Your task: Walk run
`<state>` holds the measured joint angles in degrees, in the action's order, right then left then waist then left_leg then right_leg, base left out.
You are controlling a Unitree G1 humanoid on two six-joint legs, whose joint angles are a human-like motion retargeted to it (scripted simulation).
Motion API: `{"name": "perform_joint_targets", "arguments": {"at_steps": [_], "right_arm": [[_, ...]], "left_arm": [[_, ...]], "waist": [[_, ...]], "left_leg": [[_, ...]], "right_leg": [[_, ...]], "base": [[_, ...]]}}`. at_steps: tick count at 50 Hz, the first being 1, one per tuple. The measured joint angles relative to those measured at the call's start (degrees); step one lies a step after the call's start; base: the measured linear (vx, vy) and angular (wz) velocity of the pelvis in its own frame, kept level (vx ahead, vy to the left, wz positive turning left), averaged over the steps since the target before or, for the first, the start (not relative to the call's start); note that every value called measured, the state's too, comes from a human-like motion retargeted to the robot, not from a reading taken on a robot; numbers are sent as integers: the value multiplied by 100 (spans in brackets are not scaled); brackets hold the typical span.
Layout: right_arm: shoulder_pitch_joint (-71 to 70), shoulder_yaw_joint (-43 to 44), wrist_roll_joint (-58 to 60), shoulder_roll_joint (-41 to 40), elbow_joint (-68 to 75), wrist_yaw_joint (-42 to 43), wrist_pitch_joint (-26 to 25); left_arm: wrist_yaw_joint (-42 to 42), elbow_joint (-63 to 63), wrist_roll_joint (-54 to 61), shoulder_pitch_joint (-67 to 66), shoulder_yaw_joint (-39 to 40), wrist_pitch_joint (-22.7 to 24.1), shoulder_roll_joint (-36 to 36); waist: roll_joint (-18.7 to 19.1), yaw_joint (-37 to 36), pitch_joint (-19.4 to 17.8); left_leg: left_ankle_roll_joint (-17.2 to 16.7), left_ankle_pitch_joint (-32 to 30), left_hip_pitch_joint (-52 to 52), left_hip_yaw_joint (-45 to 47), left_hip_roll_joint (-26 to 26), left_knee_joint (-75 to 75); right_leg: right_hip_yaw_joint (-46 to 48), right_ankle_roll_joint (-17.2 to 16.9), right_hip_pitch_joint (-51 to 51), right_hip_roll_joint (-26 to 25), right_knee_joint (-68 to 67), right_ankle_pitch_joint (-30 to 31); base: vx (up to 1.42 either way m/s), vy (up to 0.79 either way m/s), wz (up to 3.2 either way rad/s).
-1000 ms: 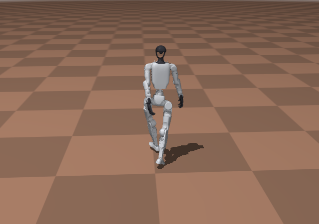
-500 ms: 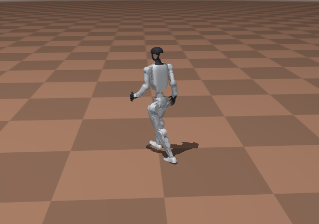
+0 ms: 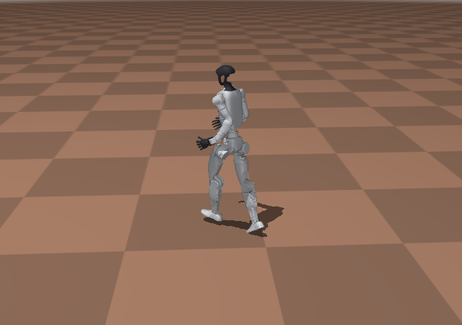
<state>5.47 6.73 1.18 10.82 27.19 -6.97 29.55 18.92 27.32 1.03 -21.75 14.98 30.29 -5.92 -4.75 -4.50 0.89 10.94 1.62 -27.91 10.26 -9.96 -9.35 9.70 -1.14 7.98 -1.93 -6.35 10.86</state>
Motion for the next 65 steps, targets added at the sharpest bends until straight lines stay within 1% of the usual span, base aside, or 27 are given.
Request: {"name": "perform_joint_targets", "arguments": {"at_steps": [2, 5, 7, 11, 13, 15, 18, 20, 22, 23, 25, 26, 27, 28, 30, 32, 35, 40, 43, 45, 47, 50, 53, 56, 59, 62, 65], "right_arm": [[252, 9, 126, -109, 74, -133, -24], [838, 78, 449, -311, 339, -341, 37], [1113, 205, 558, -418, 566, -481, -10], [1815, 397, 157, -472, 749, -940, 76], [2135, 506, -18, -374, 751, -1055, 124], [2344, 612, -135, -215, 734, -1083, 170], [2431, 706, -207, -79, 680, -1025, 205], [2338, 692, -209, -100, 602, -933, 185], [2107, 723, -132, -211, 442, -795, 119], [1992, 782, -68, -303, 334, -710, 85], [1790, 844, 73, -532, 83, -523, 42], [1669, 773, 115, -669, -34, -362, 32], [1500, 758, 126, -801, -129, -237, 21], [1233, 854, 70, -921, -183, -184, 7], [778, 738, -75, -957, -372, -185, 36], [559, 448, -160, -840, -598, -149, 63], [380, 259, -126, -576, -962, -42, 146], [391, -60, -84, -284, -1538, 10, 126], [530, -134, -123, -283, -1643, -63, 76], [595, -156, -122, -350, -1592, -145, 31], [728, -158, -81, -354, -1483, -325, 7], [1076, -10, 116, -333, -1133, -647, 33], [1382, -83, -31, -418, -658, -740, 17], [1911, -125, -542, -366, -574, -1068, 107], [2284, -6, -849, -199, -663, -1226, 167], [2438, 189, -890, -140, -868, -1197, 194], [2266, 327, -741, -357, -1181, -1005, 89]], "left_arm": [[-194, -287, -31, 101, -75, -8, -34], [-582, -502, -71, 441, -209, 93, -119], [-704, -506, 119, 1048, -291, 230, -58], [-707, -784, 543, 1948, -646, 349, 280], [-788, -1031, 664, 2242, -857, 363, 507], [-869, -1343, 785, 2426, -1108, 358, 757], [-794, -1770, 881, 2426, -1314, 291, 1073], [-689, -1979, 880, 2235, -1293, 189, 1130], [-682, -2070, 874, 1935, -1188, 168, 1002], [-703, -2031, 861, 1759, -1159, 209, 917], [-670, -1765, 735, 1316, -1030, 308, 737], [-538, -1520, 605, 1045, -904, 401, 619], [-409, -1263, 491, 800, -828, 475, 501], [-285, -980, 411, 607, -851, 510, 386], [-147, -554, 693, 242, -907, 384, 39], [301, -336, 1572, -180, -810, 195, -227], [724, -230, 2302, -686, -679, -81, -369], [748, -558, 2135, -932, -485, -100, -22], [616, -845, 1957, -721, -549, -118, 114], [468, -1038, 1846, -465, -631, -125, 192], [295, -1213, 1692, -203, -719, -86, 233], [-9, -1237, 1612, 409, -842, 86, 306], [261, -1073, 1938, 1318, -712, -55, 413], [149, -1234, 2514, 1915, -883, -233, 426], [35, -1570, 3039, 2184, -1052, -356, 573], [247, -1942, 3103, 2100, -1179, -408, 838], [621, -2119, 2721, 1833, -1071, -460, 1092]], "waist": [[-101, 37, 109], [-36, 586, 200], [138, 722, 181], [388, 722, 290], [518, 983, 299], [656, 1355, 322], [715, 2014, 390], [763, 2333, 444], [793, 2322, 515], [813, 2315, 548], [832, 2233, 660], [770, 2160, 646], [754, 2049, 592], [831, 1864, 457], [527, 1670, 502], [355, 1569, 614], [272, 1344, 557], [138, 555, 365], [62, 76, 221], [152, 81, 153], [144, 391, 210], [191, 1105, 291], [371, 863, 443], [488, 1135, 483], [736, 1692, 508], [896, 2211, 627], [1007, 2421, 717]], "left_leg": [[406, 592, 174, -3, -47, -248], [406, 1355, 484, -425, -140, -1193], [389, 1540, 848, -542, -85, -1138], [192, 1503, 1601, -684, 192, -596], [82, 1235, 1995, -897, 190, -255], [-83, 851, 2371, -976, 213, 50], [-329, 292, 2904, -1126, 148, 315], [-522, -131, 3241, -1083, 200, 396], [-767, -717, 3455, -948, 190, 245], [-953, -1101, 3527, -922, 190, 45], [-1435, -2199, 3488, -666, 211, -678], [-1496, -2755, 3317, -518, 181, -1341], [-1519, -3133, 3047, -448, 228, -2191], [-1464, -3155, 2578, -531, 430, -3417], [-1307, -2620, 1816, -662, -58, -4270], [-907, -1546, 1187, -326, 143, -4630], [-244, -468, 270, -255, 272, -4281], [-349, -156, -167, 272, 445, -1209], [-925, 282, -4, -277, 303, 27], [-731, -174, 154, -365, 361, 176], [71, 701, 364, -373, 163, -149], [-162, 1439, 608, -1034, -102, -1117], [-358, 1784, 1049, -435, 502, -983], [-411, 1574, 1701, -591, 450, -371], [-537, 923, 2272, -745, 420, 104], [-778, 92, 2790, -607, 395, 321], [-996, -954, 3194, -652, 343, 249]], "right_leg": [[96, -48, 41, -1, -504, 901], [621, -125, -477, 196, -2759, 1914], [353, -250, -1082, 98, -3801, 1791], [250, -96, -2219, -34, -4081, 227], [146, -251, -2788, -70, -3720, -386], [417, -355, -3207, 217, -2984, -712], [711, -346, -3631, 513, -1549, -1097], [526, -270, -3789, 426, -680, -1575], [812, 69, -3797, 420, -365, -1432], [991, 552, -3767, 386, -420, -1092], [1103, 1318, -3592, 257, -766, -1317], [-109, 1152, -3538, -83, -1020, -1622], [-673, 1044, -3452, -242, -1292, -1897], [56, 1050, -3305, -38, -1603, -2111], [185, 990, -2874, 338, -1524, -2343], [-221, 1013, -2502, 216, -1301, -2515], [-40, 1006, -1838, 266, -747, -2380], [-212, 988, -790, -218, -1, -1044], [-282, 1048, -209, -293, -67, -55], [-89, 970, 43, -353, -439, 713], [323, 679, -98, -214, -1484, 1552], [926, 539, -953, 110, -3940, 1914], [626, 697, -2001, 79, -4725, 711], [326, 339, -2960, -175, -4374, -386], [642, 9, -3574, 277, -3224, -1012], [1021, 124, -3901, 609, -1648, -1516], [590, 137, -3967, 450, -492, -1870]], "base": [[147, -52, 14], [138, -26, 81], [117, -27, 26], [106, -48, -4], [115, -52, 87], [92, -37, 120], [113, -57, 120], [109, -62, 49], [129, -68, -36], [115, -48, -45], [116, -54, -63], [138, -82, -87], [133, -84, -92], [107, -61, -89], [95, -44, -86], [131, -49, -74], [106, -38, -62], [113, -49, -125], [132, -46, -135], [145, -45, -31], [154, -40, 51], [129, -32, 51], [112, -55, -106], [122, -68, 22], [102, -46, 85], [123, -60, 64], [106, -51, -17]]}}
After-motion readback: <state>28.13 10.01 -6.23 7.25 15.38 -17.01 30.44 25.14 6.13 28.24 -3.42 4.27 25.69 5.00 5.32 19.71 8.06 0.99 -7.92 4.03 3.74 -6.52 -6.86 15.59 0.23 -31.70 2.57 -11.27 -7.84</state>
